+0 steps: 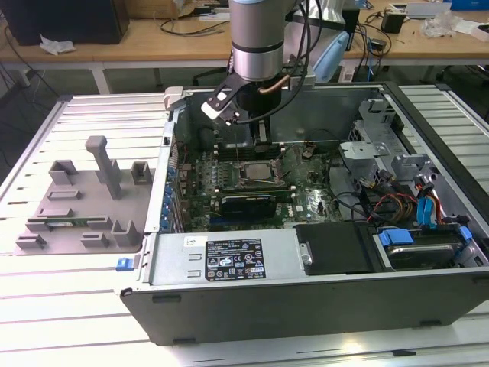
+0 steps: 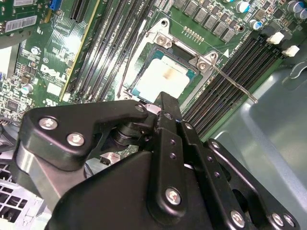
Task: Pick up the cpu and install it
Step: 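Close the cpu cover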
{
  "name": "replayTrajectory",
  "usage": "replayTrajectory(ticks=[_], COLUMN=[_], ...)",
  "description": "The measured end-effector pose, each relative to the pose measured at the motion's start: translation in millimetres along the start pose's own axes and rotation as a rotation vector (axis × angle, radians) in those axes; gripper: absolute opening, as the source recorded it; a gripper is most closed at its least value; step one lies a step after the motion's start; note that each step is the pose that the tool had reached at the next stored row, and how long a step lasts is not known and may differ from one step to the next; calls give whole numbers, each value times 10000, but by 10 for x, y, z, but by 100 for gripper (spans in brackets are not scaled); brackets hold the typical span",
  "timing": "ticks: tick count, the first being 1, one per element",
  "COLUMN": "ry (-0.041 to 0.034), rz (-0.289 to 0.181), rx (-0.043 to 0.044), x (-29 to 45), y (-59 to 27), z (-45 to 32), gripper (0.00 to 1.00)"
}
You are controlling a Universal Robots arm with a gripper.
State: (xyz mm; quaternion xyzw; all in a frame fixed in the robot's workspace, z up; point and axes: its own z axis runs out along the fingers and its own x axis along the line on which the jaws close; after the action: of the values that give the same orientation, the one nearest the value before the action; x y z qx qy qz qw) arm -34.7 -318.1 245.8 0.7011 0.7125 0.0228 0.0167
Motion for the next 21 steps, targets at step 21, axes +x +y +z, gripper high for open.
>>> replayTrajectory(ticks=[21], ry=[0], rz=[0], rx=[0], x=[2], y=[17], z=[-307], gripper=[11])
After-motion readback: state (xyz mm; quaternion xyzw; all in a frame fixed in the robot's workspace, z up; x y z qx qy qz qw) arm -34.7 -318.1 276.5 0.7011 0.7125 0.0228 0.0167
